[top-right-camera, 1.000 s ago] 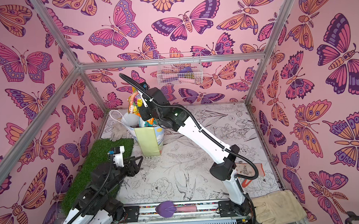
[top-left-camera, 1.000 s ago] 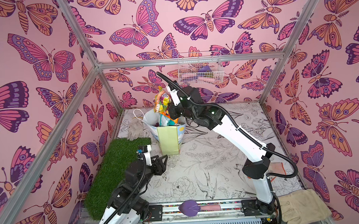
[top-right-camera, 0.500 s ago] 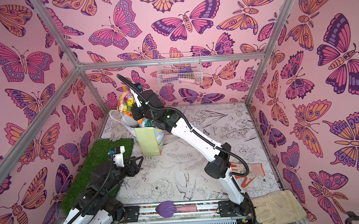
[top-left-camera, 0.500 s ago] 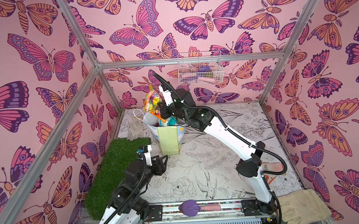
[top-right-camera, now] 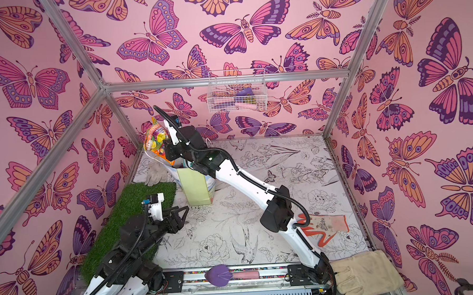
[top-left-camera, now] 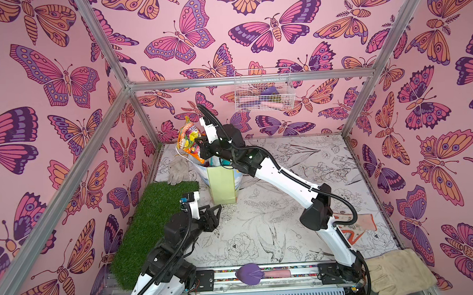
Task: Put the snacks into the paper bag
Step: 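Lower the orange Fox's bag into the paper bag and open the right gripper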
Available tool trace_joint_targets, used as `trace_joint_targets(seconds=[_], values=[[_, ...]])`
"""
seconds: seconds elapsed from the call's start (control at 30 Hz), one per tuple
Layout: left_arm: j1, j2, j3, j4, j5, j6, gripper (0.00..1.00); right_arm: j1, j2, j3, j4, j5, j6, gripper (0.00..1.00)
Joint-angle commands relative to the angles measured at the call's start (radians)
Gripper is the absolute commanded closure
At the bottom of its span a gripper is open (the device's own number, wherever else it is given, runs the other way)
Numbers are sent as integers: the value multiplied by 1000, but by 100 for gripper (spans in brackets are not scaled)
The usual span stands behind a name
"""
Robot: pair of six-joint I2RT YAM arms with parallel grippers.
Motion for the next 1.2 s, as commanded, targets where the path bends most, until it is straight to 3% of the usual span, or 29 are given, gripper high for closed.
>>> trace_joint_targets(seconds=[0.0,0.63,1.17], values=[[4,-14,-7,10,8,-4,37,2,15,35,125,-14,18,100],[4,-20,7,-14,-4,1,37,-31,-53,-196,256,-12,19,100],[4,-20,20,-29,-13,8,37,-33,-139,-302,313,-38,18,72]])
